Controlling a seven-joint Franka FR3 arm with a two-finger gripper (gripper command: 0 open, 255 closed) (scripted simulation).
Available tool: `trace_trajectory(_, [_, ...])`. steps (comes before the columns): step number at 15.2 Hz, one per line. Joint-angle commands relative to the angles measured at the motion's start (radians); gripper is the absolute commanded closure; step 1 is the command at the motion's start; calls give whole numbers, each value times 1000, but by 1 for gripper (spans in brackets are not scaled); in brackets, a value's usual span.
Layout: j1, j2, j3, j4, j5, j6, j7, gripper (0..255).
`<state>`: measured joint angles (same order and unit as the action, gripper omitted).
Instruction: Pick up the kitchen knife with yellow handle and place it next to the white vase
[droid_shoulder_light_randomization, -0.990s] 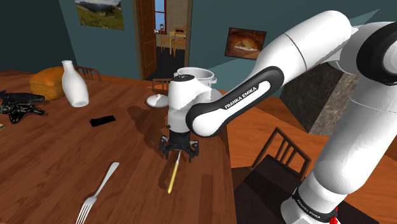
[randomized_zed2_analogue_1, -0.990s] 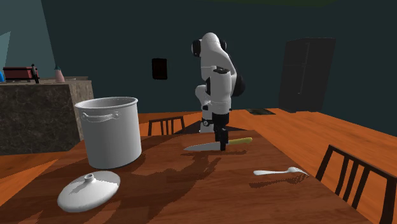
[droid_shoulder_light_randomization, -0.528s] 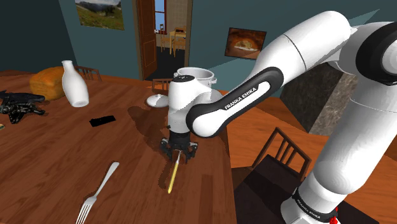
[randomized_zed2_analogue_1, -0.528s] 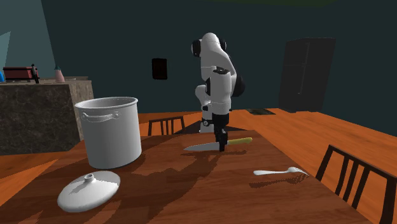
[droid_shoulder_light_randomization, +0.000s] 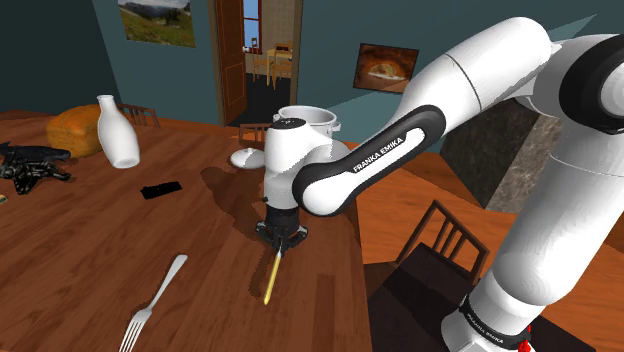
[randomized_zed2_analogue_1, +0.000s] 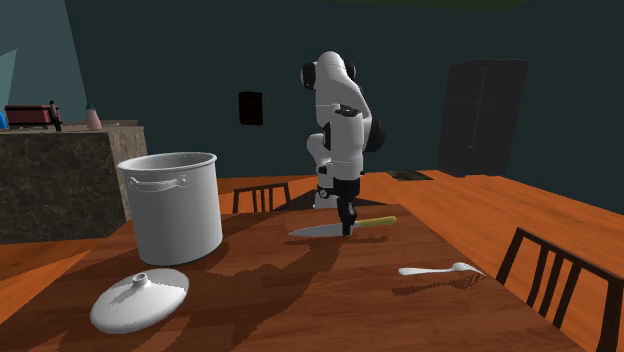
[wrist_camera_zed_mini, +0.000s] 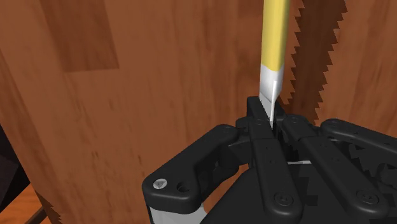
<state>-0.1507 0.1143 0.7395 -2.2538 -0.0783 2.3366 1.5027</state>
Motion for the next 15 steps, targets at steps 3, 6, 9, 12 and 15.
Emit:
trace_trajectory(3, [-4, -23, 4, 8, 22, -25, -15, 255])
trace_trajectory(6, [-10, -55, 9, 23, 53, -63, -37, 255])
trace_trajectory(9, [-13, -86, 10, 40, 80, -102, -56, 255])
trace_trajectory(12, [-16, -114, 9, 59, 103, -142, -72, 255])
trace_trajectory(15, [-17, -139, 7, 80, 124, -182, -86, 255])
